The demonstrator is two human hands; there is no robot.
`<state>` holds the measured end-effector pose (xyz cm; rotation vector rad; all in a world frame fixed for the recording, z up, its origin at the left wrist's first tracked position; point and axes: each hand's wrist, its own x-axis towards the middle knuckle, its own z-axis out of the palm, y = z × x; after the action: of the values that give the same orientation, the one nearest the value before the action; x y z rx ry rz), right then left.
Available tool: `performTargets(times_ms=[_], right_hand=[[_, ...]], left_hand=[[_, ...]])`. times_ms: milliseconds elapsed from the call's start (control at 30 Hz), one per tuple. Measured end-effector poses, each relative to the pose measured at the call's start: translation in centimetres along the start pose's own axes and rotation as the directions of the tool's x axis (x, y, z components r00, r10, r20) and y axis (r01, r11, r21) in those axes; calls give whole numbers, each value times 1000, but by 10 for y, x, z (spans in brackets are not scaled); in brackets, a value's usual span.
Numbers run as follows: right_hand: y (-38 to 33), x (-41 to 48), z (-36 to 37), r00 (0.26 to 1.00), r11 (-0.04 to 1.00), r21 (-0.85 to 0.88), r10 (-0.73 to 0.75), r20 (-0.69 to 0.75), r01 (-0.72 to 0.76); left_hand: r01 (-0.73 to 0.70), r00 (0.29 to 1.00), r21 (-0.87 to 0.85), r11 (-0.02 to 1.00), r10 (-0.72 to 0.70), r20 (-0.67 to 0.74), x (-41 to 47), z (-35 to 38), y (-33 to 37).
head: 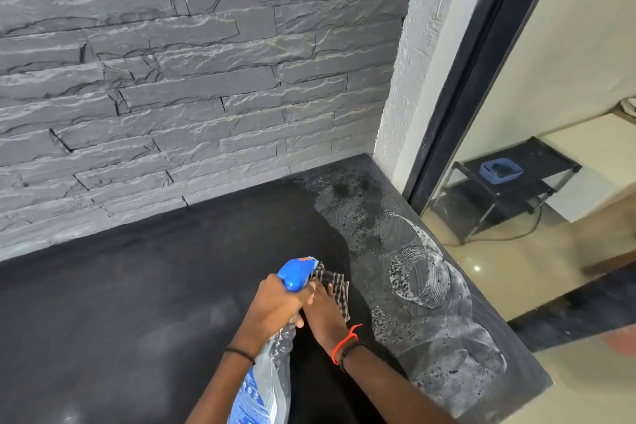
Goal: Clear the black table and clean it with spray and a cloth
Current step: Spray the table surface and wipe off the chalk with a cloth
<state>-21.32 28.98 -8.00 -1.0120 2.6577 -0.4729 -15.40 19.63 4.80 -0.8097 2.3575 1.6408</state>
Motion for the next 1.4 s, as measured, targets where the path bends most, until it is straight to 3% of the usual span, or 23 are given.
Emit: performTargets(times_ms=[33,233,400,500,567,733,867,933,1033,1133,1233,1333,1400], right_hand=[[4,3,8,1000,998,-69,1,8,0],[20,12,19,1000,995,-95,-4,-1,4],[58,20,-5,996,998,-31,54,74,-52],[112,39,-25,998,997,-26,66,4,-66],[139,46,-47,997,991,-113,74,-33,-78],[173,117,-70,981,982,-15,187,-44,-187],[134,142,-54,994,994,-15,107,16,-107],[125,135,-35,998,999,-42,-27,52,29],[142,109,-16,978,979,-47,-196,65,200],[172,73,-32,959,961,-46,-269,85,274],[216,72,-63,977,974,-110,-205,-63,197],[263,102,-92,987,987,-93,-137,-85,129],[280,140,-106,998,1000,-10,-6,-57,5]], left_hand=[[-6,1000,-18,1000,6,-16,-2,-2,-1],[-26,992,-73,997,17,-123,-1,-11,-4],[-15,983,-111,994,-6,-183,8,-22,-5],[-20,967,-167,986,-23,-255,23,-28,-5],[-26,959,-186,982,-28,-281,22,-33,-7],[2,940,-219,976,-77,-334,38,-33,-8],[17,921,-245,969,-110,-374,57,-29,-1],[21,915,-246,969,-118,-387,71,-25,3],[19,907,-284,959,-136,-398,93,-22,10],[11,906,-307,952,-139,-400,111,-18,16],[-16,904,-335,942,-129,-408,122,-17,22],[-28,901,-339,941,-123,-416,127,-18,24],[-27,898,-332,943,-123,-422,128,-18,24]])
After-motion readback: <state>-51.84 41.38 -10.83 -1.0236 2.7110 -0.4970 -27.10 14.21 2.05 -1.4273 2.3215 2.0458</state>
